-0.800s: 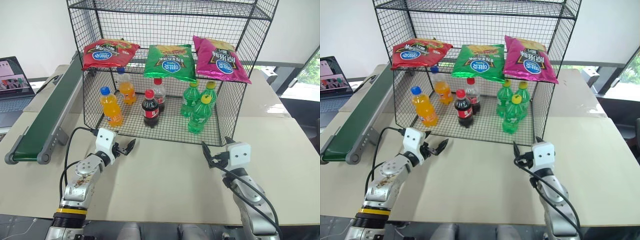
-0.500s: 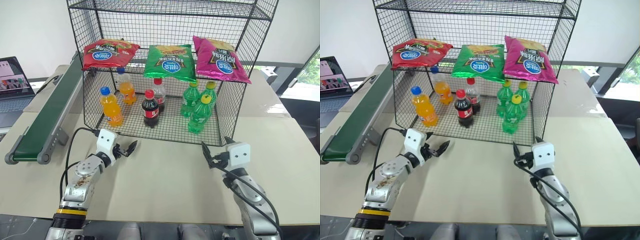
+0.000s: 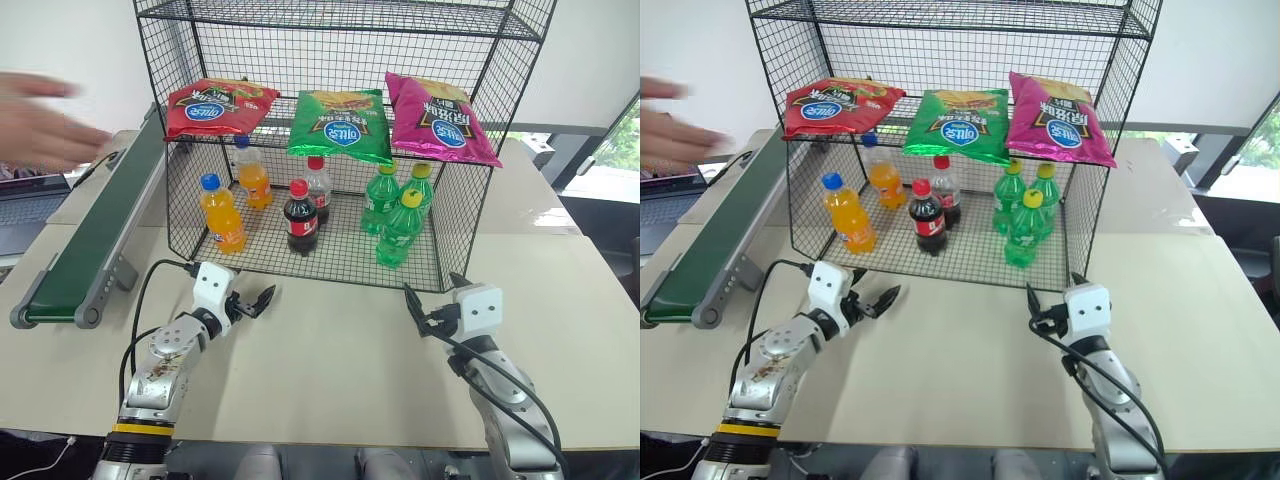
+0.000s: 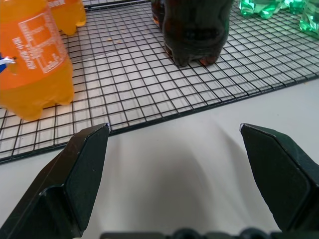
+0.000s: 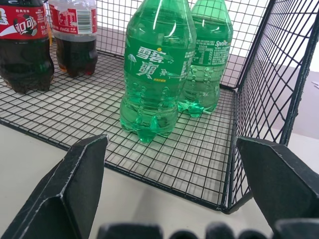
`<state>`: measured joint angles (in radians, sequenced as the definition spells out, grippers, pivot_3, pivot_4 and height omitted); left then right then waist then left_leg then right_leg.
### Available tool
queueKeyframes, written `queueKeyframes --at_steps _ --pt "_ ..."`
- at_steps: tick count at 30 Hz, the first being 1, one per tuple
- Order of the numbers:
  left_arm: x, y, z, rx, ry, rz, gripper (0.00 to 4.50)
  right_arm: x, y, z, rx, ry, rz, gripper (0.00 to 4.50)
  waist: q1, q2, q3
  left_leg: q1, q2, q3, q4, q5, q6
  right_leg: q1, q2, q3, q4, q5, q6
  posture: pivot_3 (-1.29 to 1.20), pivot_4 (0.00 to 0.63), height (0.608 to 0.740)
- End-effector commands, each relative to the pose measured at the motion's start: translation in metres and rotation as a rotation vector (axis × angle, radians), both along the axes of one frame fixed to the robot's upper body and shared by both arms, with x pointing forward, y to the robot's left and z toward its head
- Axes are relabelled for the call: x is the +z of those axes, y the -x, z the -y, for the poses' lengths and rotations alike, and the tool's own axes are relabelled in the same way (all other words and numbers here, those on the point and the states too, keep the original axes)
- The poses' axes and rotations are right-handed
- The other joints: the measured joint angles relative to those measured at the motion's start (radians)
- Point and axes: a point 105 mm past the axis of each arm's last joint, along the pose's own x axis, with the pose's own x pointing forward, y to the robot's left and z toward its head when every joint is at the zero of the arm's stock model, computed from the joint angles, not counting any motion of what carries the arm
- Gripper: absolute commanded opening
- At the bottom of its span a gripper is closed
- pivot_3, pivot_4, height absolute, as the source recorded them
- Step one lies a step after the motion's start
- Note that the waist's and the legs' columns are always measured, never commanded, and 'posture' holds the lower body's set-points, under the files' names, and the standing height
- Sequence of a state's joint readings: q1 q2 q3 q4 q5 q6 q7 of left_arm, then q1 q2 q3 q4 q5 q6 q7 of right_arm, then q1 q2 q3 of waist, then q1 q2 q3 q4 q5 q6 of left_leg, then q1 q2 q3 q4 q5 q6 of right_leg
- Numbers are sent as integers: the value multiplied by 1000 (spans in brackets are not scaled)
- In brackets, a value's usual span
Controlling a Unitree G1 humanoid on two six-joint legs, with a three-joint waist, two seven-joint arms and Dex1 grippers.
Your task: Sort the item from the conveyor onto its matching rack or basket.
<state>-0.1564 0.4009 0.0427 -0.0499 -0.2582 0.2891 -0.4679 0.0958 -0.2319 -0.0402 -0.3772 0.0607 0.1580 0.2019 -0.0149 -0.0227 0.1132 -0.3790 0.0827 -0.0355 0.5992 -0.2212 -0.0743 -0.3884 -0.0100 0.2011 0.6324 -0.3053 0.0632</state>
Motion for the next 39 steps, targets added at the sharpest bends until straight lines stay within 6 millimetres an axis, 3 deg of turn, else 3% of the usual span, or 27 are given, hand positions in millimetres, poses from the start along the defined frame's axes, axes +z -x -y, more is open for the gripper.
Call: queueKeyframes --at_steps 1,33,39 --pt "17 -1 0 -11 9 56 4468 17 1 -3 10 0 68 4500 0 0 0 0 0 0 0 0 0 0 0 0 0 0 0 0 150 740" --pt "25 -1 -13 -7 4 84 4468 15 1 -9 45 12 59 4500 0 0 0 0 0 0 3 -1 1 0 0 0 2 0 0 0 150 740" --pt "33 10 -23 -37 50 77 4468 22 2 -19 125 15 63 4500 -3 0 0 0 0 0 6 -2 3 0 0 0 6 0 0 0 150 740"
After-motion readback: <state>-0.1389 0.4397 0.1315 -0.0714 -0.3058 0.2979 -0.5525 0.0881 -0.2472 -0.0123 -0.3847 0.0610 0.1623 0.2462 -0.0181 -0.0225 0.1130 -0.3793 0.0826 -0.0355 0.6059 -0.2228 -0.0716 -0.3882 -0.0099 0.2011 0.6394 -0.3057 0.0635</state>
